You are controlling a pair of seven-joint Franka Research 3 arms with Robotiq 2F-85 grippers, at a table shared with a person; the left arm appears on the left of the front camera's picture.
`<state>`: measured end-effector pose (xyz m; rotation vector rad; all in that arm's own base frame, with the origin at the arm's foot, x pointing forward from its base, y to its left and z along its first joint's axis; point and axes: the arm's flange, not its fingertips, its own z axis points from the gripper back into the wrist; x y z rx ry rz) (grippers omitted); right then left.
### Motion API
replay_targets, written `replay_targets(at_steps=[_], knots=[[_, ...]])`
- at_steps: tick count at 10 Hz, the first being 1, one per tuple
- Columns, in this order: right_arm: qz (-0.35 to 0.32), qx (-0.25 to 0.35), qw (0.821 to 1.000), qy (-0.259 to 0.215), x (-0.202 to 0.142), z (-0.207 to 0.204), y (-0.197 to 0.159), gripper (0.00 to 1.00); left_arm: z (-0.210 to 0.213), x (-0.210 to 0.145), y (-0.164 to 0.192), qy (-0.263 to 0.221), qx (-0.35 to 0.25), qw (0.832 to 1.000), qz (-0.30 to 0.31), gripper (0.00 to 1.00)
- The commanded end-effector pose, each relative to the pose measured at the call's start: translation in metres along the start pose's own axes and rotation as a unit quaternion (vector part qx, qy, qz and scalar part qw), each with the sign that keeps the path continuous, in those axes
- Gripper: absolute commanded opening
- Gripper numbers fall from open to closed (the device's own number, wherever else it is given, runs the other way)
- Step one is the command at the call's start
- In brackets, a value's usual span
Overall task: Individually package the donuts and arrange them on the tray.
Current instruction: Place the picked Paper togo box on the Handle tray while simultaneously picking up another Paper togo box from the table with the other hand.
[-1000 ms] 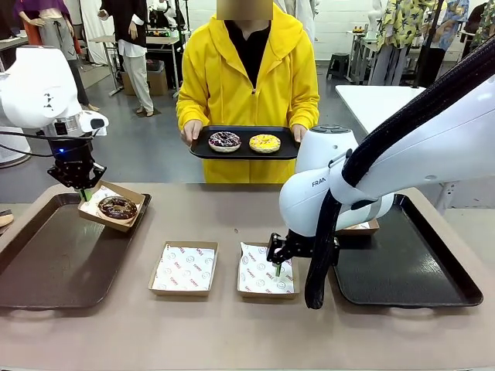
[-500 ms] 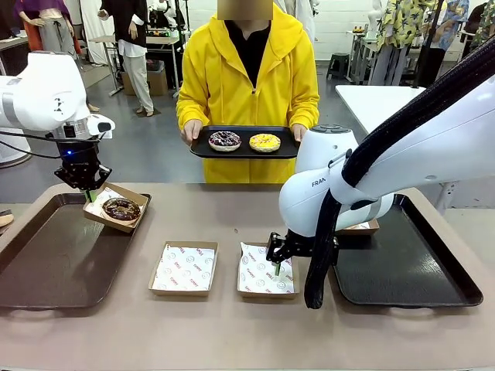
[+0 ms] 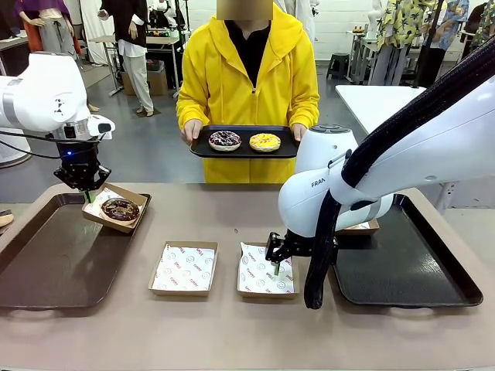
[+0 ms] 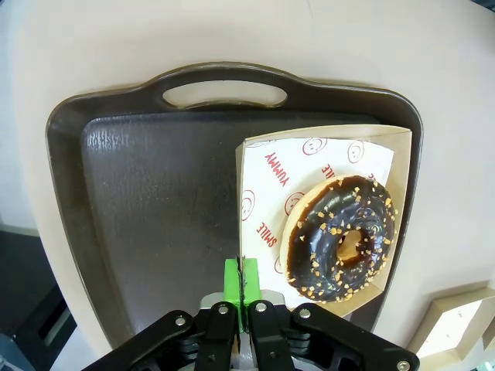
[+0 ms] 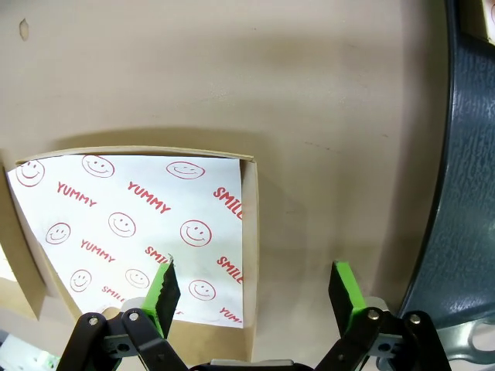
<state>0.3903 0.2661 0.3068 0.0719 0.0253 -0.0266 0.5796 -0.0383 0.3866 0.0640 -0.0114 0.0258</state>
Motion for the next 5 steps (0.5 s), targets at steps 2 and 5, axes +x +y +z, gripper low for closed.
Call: replay_targets(at_steps=[2,5], knots=[[-0.001,-0.013,1.0,-0.028,-0.0001,0.0009,0.008,1.0,-0.0021,0.0066,-0.0042,0.001,0.02,1.0,0.012,0.01],[-0.002,-0.013,1.0,-0.028,-0.001,0.001,0.0077,0.41,-0.0028,0.0062,-0.0044,0.0,0.02,1.0,0.009,1.0]])
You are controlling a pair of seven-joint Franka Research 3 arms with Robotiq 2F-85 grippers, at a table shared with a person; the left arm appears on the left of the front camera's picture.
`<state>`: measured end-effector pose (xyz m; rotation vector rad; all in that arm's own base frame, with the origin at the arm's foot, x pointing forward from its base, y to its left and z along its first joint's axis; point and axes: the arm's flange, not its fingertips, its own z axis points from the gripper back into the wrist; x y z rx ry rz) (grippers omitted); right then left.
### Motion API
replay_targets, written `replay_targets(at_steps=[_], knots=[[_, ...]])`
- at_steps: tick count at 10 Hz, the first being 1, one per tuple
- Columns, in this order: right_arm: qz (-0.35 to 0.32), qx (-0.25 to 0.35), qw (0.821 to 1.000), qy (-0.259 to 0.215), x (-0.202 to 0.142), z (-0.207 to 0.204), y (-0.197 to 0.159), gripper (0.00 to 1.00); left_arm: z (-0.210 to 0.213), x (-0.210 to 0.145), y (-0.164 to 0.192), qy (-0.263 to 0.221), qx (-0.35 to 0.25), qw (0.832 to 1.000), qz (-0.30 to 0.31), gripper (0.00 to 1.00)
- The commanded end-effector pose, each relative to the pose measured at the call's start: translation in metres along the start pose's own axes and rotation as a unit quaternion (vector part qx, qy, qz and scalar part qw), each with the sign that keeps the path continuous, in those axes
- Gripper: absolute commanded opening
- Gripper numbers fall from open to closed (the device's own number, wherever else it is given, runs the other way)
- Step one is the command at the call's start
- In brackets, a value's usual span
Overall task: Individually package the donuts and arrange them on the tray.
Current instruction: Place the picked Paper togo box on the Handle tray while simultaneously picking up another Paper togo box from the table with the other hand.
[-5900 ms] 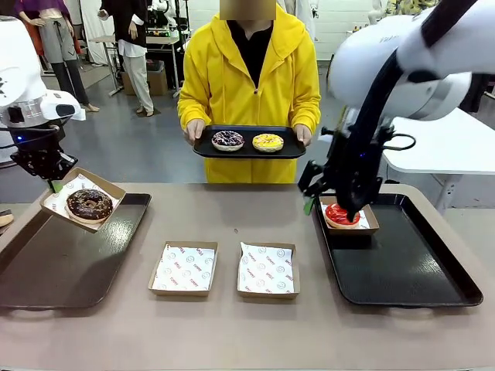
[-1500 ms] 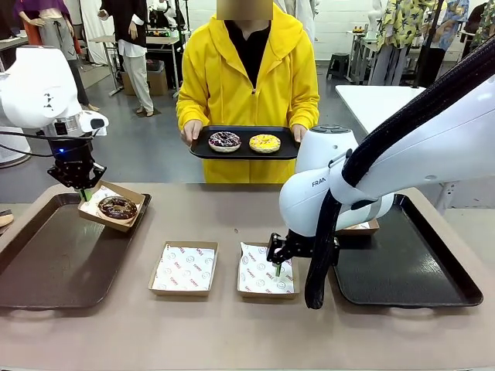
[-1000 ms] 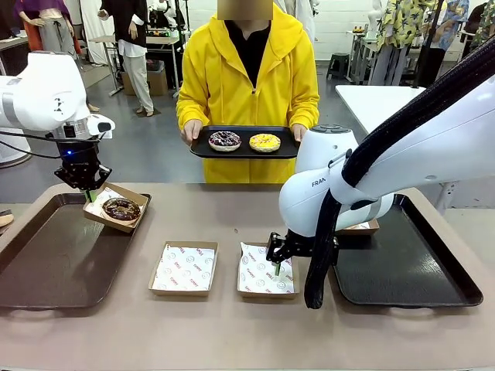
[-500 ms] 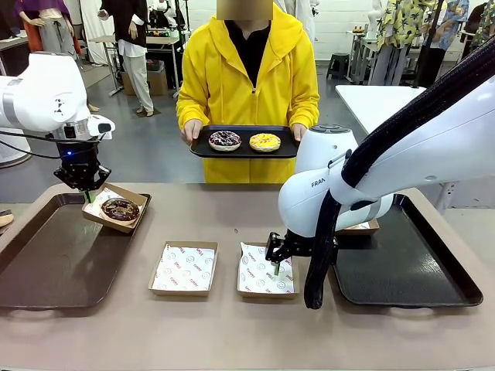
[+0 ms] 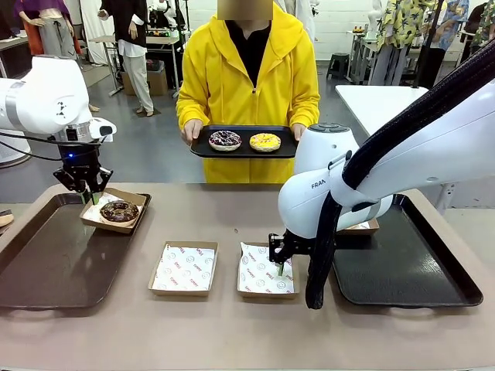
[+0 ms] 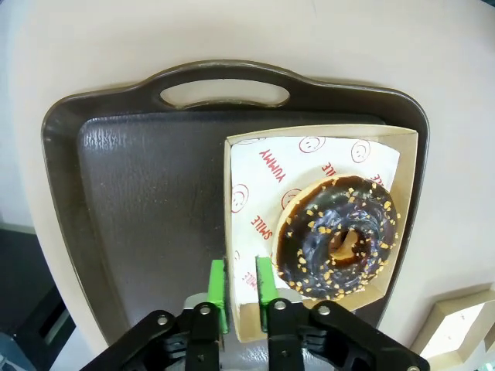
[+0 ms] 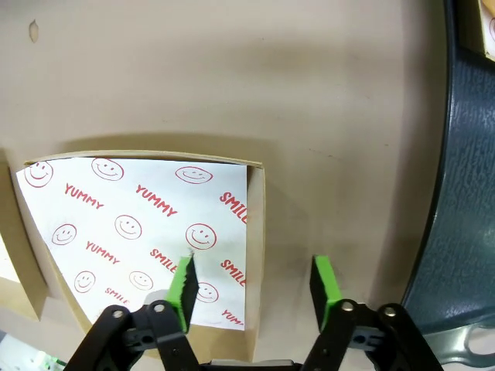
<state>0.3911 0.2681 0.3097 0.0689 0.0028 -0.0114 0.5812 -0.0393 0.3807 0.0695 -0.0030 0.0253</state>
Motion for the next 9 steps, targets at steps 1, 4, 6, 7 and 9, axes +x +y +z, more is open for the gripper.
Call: replay_targets(at_steps=[1,4,6,7,9], knots=[[-0.01,-0.012,1.0,-0.015,-0.0021,-0.0018,0.0053,0.36,0.0031,0.0044,-0.0031,-0.006,0.016,1.0,0.011,0.59],[-0.013,-0.013,1.0,-0.014,-0.003,-0.0022,0.0046,0.0,0.0023,0.0026,-0.0033,-0.006,0.014,1.0,0.007,1.0],[-0.015,-0.014,1.0,-0.013,-0.0033,-0.0022,0.004,0.0,0.0022,0.0021,-0.0023,-0.006,0.014,1.0,0.007,1.0],[-0.017,-0.014,1.0,-0.011,-0.0034,-0.0022,0.004,0.0,0.0021,0.0017,-0.0021,-0.006,0.013,1.0,0.007,1.0],[-0.018,-0.016,1.0,-0.01,-0.0033,-0.0019,0.0043,0.0,0.0028,0.0012,-0.0016,-0.006,0.012,1.0,0.007,1.0]])
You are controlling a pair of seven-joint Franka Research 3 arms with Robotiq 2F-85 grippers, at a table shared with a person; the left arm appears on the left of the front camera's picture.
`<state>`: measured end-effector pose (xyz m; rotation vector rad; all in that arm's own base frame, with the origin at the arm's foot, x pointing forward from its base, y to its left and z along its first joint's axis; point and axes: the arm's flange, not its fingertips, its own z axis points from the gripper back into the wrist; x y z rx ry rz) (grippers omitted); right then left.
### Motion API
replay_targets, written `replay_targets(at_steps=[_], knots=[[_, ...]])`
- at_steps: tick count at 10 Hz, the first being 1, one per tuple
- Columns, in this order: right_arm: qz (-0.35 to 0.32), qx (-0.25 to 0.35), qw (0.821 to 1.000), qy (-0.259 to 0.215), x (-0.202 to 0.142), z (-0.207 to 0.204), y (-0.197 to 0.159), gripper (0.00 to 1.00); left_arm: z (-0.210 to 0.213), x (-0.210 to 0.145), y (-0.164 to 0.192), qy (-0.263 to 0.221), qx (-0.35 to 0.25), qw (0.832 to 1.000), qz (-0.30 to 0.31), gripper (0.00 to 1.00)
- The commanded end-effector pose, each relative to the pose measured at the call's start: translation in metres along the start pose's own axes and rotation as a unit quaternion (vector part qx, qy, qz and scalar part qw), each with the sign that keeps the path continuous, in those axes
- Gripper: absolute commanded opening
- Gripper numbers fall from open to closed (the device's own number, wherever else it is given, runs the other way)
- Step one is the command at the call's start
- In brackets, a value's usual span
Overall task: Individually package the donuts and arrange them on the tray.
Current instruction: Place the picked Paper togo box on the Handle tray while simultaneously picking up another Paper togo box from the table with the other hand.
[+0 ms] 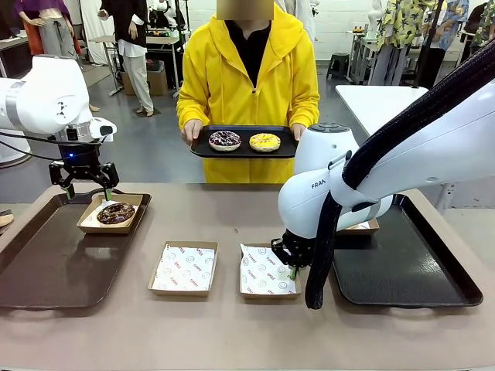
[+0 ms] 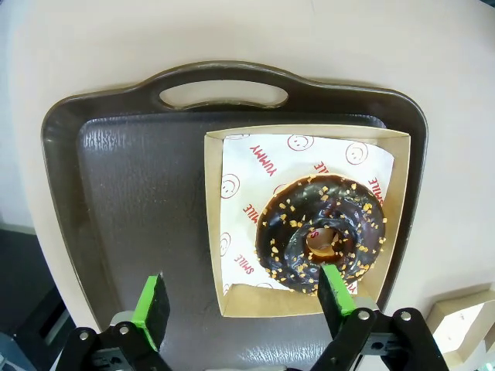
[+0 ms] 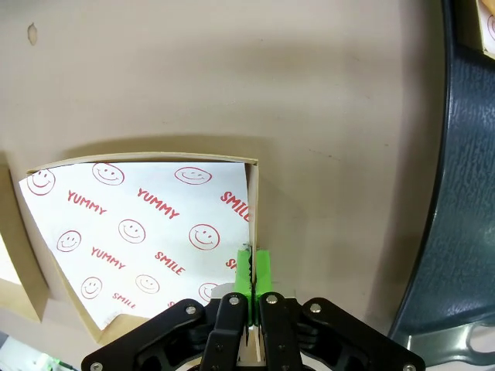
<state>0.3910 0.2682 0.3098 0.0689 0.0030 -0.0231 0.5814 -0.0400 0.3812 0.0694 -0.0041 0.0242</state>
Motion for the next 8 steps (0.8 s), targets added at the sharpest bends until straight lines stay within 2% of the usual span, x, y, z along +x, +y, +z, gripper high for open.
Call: replay_targets(at_steps=[1,3,4,6,8], knots=[[-0.016,-0.017,1.0,-0.009,-0.003,-0.002,0.004,0.0,0.003,0.001,-0.001,-0.006,0.012,1.0,0.007,1.0],[-0.034,-0.021,0.999,-0.006,-0.004,0.0,0.004,0.0,0.004,-0.004,-0.002,0.001,0.003,1.0,-0.001,1.0],[-0.035,-0.018,0.999,-0.002,-0.005,0.008,0.005,0.0,0.011,-0.015,-0.001,0.004,-0.02,1.0,-0.01,1.0],[-0.039,-0.016,0.999,-0.01,0.0,0.054,-0.002,0.0,0.039,-0.06,0.016,-0.018,-0.108,0.993,-0.036,1.0],[-0.026,-0.018,0.999,-0.019,0.013,0.11,-0.008,0.0,0.069,-0.115,0.042,-0.063,-0.196,0.977,-0.054,1.0]])
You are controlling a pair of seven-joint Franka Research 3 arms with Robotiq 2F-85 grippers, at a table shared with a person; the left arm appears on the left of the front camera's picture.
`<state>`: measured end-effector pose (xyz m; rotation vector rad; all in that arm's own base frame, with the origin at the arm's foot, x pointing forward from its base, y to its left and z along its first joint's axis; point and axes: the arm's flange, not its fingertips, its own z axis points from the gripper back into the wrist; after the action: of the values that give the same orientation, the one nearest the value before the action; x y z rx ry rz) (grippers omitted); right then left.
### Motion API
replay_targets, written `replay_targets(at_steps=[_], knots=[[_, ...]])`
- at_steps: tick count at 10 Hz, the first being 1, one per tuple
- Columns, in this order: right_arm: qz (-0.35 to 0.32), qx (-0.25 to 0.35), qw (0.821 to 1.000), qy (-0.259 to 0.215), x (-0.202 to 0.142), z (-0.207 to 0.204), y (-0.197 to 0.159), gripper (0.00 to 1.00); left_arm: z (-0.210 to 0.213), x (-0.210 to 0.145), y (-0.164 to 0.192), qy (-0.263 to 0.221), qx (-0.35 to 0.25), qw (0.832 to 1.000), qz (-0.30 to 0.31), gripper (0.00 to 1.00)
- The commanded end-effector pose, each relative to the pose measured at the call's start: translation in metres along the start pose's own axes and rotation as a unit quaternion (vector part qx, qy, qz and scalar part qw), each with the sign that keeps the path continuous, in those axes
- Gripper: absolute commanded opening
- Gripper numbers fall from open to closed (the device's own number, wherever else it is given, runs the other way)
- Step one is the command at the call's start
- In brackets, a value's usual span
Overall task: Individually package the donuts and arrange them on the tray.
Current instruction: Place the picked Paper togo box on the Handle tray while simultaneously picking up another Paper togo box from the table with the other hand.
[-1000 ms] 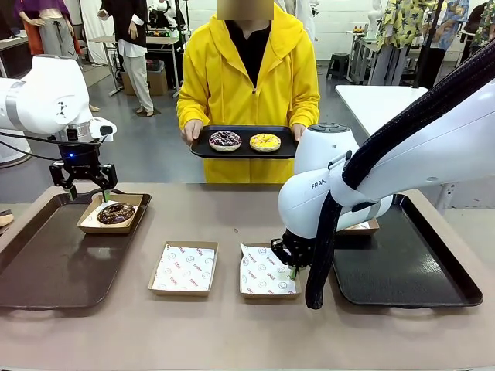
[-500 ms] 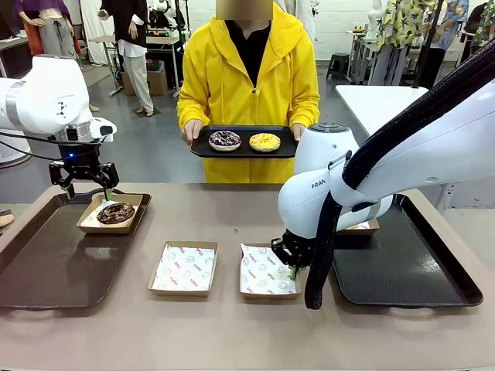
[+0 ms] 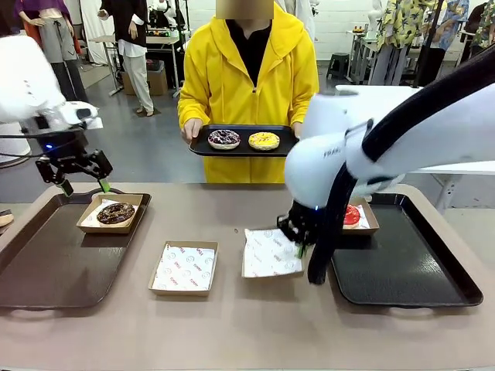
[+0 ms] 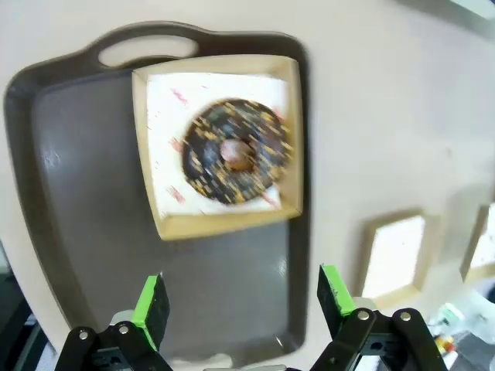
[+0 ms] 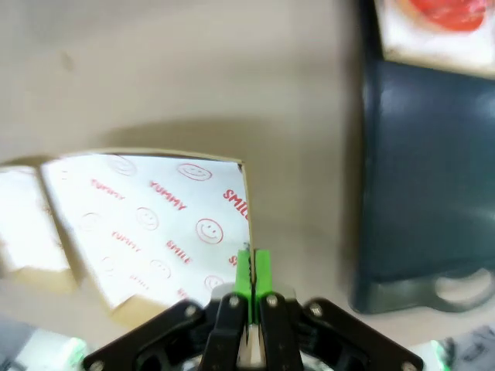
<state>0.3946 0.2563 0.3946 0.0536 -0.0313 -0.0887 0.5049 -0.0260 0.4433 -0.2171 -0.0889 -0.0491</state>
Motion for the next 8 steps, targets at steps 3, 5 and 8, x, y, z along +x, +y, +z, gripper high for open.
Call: replay_targets(at_steps=[3,5,8], knots=[[0.026,-0.014,0.999,0.021,0.057,0.089,0.0,0.0,0.066,-0.107,0.053,-0.056,-0.241,0.969,-0.028,1.0],[0.035,-0.024,0.999,0.035,0.092,0.104,0.003,0.0,0.084,-0.129,0.097,-0.063,-0.334,0.94,0.02,1.0],[0.058,-0.018,0.998,0.028,0.132,0.094,0.01,0.0,0.075,-0.131,0.16,-0.025,-0.428,0.9,0.086,1.0]])
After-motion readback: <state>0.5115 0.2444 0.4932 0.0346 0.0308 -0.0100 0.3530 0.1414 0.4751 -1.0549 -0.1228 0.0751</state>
